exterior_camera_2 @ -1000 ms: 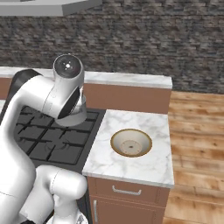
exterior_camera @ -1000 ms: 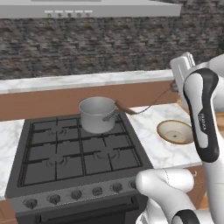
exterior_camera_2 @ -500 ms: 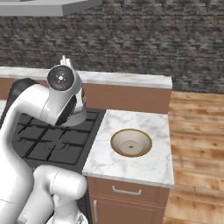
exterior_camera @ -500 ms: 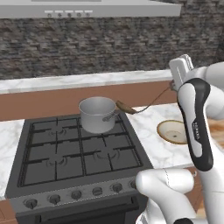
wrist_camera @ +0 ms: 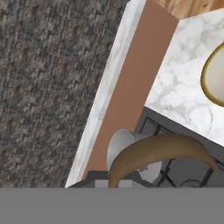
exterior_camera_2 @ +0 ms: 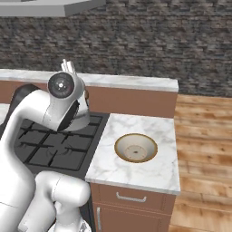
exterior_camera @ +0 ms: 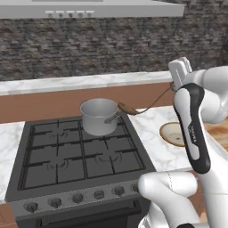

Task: Open the cabinet and move the ladle to the pot. Then close the cabinet.

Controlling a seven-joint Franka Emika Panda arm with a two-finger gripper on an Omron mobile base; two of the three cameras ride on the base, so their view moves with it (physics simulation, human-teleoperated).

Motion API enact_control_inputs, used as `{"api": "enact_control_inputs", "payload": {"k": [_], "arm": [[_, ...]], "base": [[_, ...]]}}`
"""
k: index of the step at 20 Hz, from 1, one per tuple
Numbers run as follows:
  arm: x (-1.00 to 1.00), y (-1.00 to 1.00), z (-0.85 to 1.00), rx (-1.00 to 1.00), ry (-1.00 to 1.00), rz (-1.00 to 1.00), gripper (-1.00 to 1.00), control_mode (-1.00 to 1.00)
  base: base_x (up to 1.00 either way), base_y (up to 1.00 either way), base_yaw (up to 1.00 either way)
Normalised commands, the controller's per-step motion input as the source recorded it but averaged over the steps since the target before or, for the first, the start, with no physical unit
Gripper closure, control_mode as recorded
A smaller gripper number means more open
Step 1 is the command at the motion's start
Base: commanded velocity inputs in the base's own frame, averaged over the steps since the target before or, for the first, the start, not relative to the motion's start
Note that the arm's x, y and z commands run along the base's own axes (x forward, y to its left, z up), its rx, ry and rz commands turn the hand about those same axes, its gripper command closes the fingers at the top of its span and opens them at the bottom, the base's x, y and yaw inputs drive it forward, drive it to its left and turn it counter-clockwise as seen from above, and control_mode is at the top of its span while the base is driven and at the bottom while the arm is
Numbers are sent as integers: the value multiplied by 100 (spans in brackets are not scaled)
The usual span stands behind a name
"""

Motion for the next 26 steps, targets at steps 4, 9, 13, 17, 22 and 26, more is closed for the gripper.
{"api": "enact_control_inputs", "payload": {"k": [4,9,13,17,22,26], "arm": [[8,4,0,-6,-1,0,100,-100],[10,21,0,-8,0,0,100,-100],[17,21,0,-10,-3,-1,100,-100],[20,5,0,-8,-6,0,100,-100],[16,0,0,-7,-6,0,100,-100],[13,9,0,-5,-4,0,100,-100]], "base": [[0,0,0],[0,0,0],[0,0,0],[0,0,0],[0,0,0],[0,0,0]]}}
